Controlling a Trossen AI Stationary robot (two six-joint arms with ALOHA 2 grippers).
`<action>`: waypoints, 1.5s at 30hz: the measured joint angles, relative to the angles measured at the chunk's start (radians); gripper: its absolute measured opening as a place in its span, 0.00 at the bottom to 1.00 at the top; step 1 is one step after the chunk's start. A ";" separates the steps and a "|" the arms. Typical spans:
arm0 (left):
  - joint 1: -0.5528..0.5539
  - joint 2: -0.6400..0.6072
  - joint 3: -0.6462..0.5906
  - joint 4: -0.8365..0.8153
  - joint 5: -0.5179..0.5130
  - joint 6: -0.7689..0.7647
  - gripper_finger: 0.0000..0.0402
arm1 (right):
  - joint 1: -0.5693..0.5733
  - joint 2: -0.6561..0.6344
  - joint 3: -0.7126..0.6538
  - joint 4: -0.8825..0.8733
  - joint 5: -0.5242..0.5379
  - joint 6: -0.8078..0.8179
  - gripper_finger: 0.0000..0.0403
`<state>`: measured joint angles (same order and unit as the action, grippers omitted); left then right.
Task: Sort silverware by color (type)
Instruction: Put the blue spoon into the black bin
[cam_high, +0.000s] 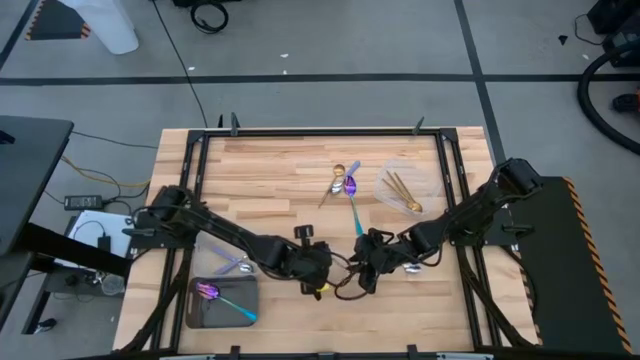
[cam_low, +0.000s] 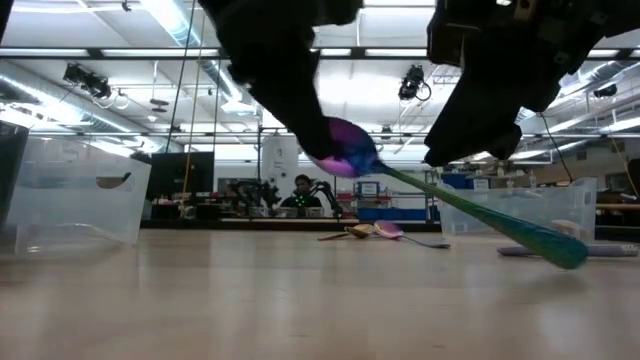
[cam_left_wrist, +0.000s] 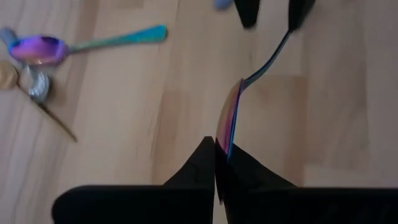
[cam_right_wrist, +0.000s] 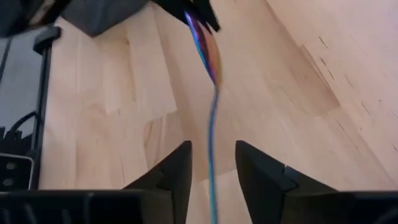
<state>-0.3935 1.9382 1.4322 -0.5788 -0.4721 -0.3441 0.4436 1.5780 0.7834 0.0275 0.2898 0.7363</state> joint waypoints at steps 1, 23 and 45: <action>-0.005 -0.011 0.000 -0.024 0.009 -0.022 0.03 | 0.003 -0.006 0.000 0.000 0.003 -0.006 0.34; -0.239 -0.324 0.000 -0.417 0.031 -0.384 0.03 | 0.086 -0.093 0.000 0.025 0.294 -0.204 0.35; -0.797 -0.390 0.000 -0.893 -0.087 -1.178 0.03 | 0.078 -0.092 -0.034 0.085 0.296 -0.222 0.35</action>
<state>-1.1905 1.5480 1.4322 -1.4721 -0.5590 -1.5223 0.5215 1.4857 0.7489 0.1130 0.5854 0.5139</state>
